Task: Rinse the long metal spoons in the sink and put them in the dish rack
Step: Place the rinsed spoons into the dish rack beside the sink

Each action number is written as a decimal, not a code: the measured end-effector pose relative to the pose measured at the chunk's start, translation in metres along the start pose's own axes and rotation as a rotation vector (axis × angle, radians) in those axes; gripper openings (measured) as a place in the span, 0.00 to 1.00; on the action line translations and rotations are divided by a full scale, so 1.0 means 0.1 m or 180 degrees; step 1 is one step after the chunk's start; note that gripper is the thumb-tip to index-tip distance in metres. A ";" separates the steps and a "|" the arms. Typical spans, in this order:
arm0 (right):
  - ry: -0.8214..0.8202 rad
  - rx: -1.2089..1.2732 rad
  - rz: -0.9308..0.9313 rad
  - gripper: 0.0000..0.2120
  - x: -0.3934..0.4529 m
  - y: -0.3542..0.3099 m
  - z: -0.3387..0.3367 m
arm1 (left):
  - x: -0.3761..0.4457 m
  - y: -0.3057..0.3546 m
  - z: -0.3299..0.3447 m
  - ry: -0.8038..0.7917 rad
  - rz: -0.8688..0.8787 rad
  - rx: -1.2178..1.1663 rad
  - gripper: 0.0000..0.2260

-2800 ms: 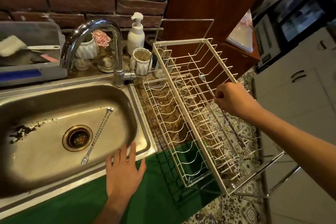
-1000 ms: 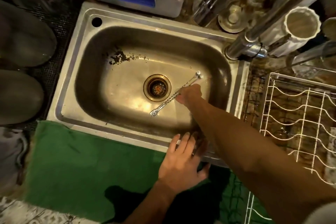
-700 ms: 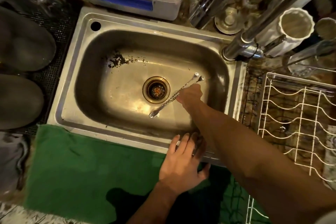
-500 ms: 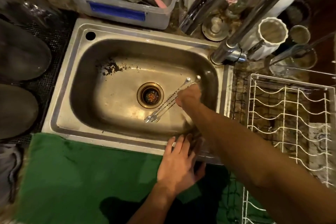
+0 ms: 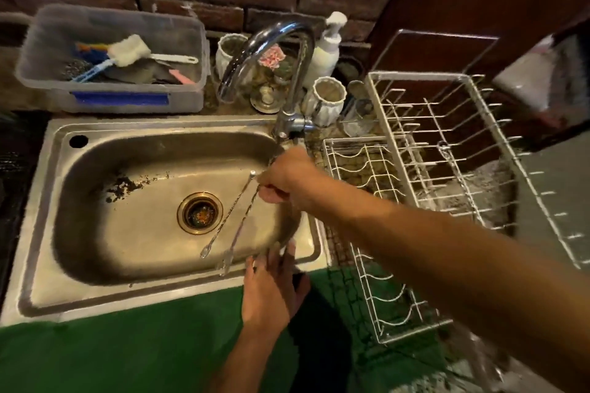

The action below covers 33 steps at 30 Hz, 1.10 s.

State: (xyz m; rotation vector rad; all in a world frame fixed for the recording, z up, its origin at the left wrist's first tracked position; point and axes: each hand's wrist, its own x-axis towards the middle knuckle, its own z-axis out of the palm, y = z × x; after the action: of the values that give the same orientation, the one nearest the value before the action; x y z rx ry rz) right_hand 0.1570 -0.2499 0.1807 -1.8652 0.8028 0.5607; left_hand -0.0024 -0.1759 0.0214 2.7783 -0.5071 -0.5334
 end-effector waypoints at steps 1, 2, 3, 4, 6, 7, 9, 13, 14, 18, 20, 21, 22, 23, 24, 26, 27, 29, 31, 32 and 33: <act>-0.0056 0.0065 -0.0010 0.16 -0.18 -0.08 -0.15 | -0.01 0.00 -0.01 0.0002 0.0019 0.0019 0.33; -0.0107 0.0091 -0.0067 0.15 -0.37 -0.14 -0.31 | -0.03 0.00 -0.03 0.0012 0.0045 0.0007 0.33; -0.0165 0.0093 -0.0149 0.13 -0.56 -0.21 -0.48 | -0.03 0.01 -0.05 0.0085 0.0081 -0.0020 0.32; -0.0202 0.0089 -0.0237 0.09 -0.76 -0.27 -0.65 | -0.03 0.01 -0.05 0.0159 0.0119 -0.0030 0.32; -0.0209 0.0032 -0.0451 0.01 -1.11 -0.37 -1.03 | -0.03 0.03 -0.08 0.0175 0.0104 0.0059 0.32; -0.0177 -0.0055 -0.0530 0.03 -1.25 -0.42 -1.24 | -0.03 0.04 -0.09 0.0149 0.0060 0.0103 0.32; 0.0011 -0.0219 -0.0608 0.02 -1.47 -0.47 -1.65 | -0.02 0.06 -0.10 0.0156 0.0024 0.0155 0.32; 0.0754 -0.0585 -0.0703 0.02 -1.64 -0.33 -2.32 | -0.02 0.07 -0.08 0.0147 0.0061 0.0323 0.32; 0.0952 -0.0818 -0.0694 0.02 -1.61 -0.26 -2.43 | -0.02 0.07 -0.08 0.0160 0.0049 0.0343 0.32; 0.1243 -0.1623 -0.0492 0.04 -1.34 0.13 -2.63 | 0.00 0.08 -0.06 0.0224 0.0048 0.0372 0.33; 0.1148 -0.1921 -0.0436 0.06 -1.20 0.34 -2.62 | 0.01 0.08 -0.03 0.0256 0.0072 0.0402 0.32; 0.1097 -0.2091 -0.0421 0.06 -1.14 0.44 -2.59 | 0.02 0.08 -0.02 0.0270 0.0072 0.0407 0.32; 0.1051 -0.2240 -0.0417 0.06 -1.09 0.52 -2.55 | 0.02 0.08 -0.02 0.0270 0.0064 0.0404 0.33; 0.1005 -0.2360 -0.0427 0.07 -1.05 0.59 -2.51 | 0.02 0.08 -0.02 0.0272 0.0056 0.0401 0.33; 0.0970 -0.2466 -0.0451 0.07 -1.01 0.64 -2.46 | 0.02 0.08 -0.02 0.0274 0.0052 0.0400 0.33; 0.0965 -0.2623 -0.0501 0.10 -0.95 0.71 -2.38 | 0.02 0.08 -0.02 0.0268 0.0057 0.0400 0.32; 0.0992 -0.2646 -0.0522 0.10 -0.93 0.74 -2.35 | 0.02 0.08 -0.02 0.0271 0.0063 0.0398 0.32; 0.1059 -0.2624 -0.0548 0.07 -0.89 0.77 -2.30 | 0.02 0.08 -0.02 0.0281 0.0064 0.0392 0.32; 0.1107 -0.2640 -0.0563 0.05 -0.86 0.79 -2.27 | 0.01 0.08 -0.02 0.0293 0.0054 0.0373 0.32; 0.1120 -0.2674 -0.0575 0.05 -0.85 0.80 -2.27 | 0.01 0.08 -0.02 0.0298 0.0050 0.0367 0.32; 0.1134 -0.2707 -0.0585 0.04 -0.85 0.81 -2.27 | 0.01 0.08 -0.02 0.0300 0.0045 0.0364 0.32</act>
State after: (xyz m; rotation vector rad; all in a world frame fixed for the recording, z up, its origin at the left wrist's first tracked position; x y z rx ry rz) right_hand 0.0468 -0.4572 0.2809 -2.8487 0.6461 0.4941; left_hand -0.0032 -0.1830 0.0260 2.8893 -0.5519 -0.3791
